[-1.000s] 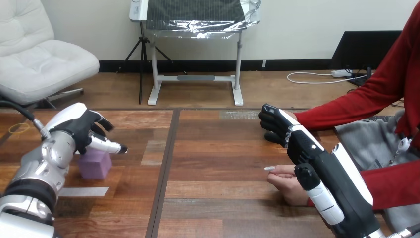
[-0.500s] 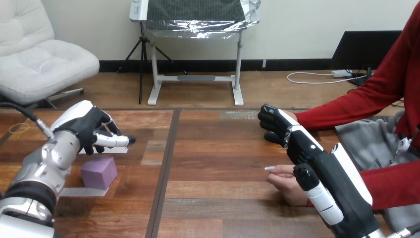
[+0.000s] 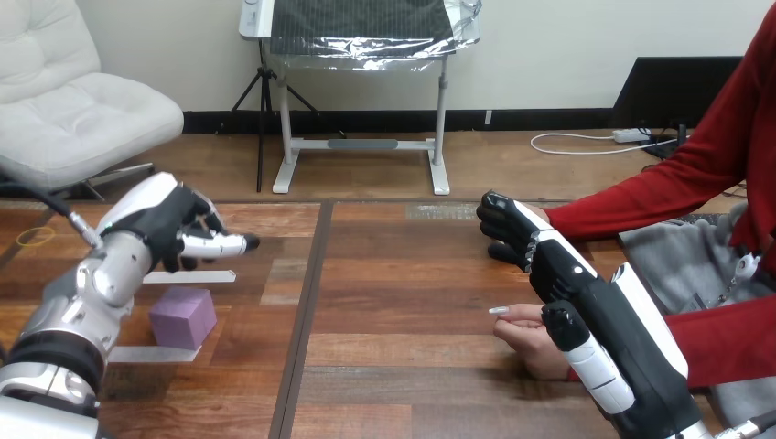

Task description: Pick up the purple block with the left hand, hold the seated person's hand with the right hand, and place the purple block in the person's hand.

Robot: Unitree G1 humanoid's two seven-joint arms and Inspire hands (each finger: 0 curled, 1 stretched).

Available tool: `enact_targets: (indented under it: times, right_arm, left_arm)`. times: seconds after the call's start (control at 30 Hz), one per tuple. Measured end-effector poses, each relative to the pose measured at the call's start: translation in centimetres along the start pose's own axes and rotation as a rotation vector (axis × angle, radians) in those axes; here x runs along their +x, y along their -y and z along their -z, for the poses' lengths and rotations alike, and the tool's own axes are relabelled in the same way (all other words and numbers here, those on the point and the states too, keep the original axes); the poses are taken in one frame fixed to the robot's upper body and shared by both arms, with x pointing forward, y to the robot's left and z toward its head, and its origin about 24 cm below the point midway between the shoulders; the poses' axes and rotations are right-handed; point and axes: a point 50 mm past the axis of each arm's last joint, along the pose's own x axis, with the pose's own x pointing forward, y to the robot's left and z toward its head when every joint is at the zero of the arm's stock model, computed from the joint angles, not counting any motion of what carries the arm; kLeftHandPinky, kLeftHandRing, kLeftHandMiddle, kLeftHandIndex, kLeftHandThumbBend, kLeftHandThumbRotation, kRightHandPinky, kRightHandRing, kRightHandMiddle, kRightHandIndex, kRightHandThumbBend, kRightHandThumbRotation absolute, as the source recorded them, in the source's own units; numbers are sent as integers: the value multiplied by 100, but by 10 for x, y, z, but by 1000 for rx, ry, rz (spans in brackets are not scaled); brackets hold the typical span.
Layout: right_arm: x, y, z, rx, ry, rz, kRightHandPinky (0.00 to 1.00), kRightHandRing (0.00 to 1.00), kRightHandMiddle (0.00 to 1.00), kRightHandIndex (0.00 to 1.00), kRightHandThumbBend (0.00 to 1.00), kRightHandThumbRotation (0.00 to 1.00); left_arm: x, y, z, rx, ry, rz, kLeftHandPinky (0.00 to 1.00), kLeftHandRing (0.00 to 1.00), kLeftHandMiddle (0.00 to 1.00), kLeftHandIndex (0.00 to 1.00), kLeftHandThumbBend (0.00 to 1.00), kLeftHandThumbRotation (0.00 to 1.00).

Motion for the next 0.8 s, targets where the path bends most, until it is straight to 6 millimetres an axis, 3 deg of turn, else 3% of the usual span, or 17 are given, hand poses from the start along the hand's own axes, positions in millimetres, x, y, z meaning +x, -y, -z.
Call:
enact_targets:
  times: [0.8]
  right_arm:
    - [0,0,0,-5,0,4,89,93,93,93,72,100]
  left_arm:
    - [0,-23,-26,-87,138,-102,44,48,51,51,61,42]
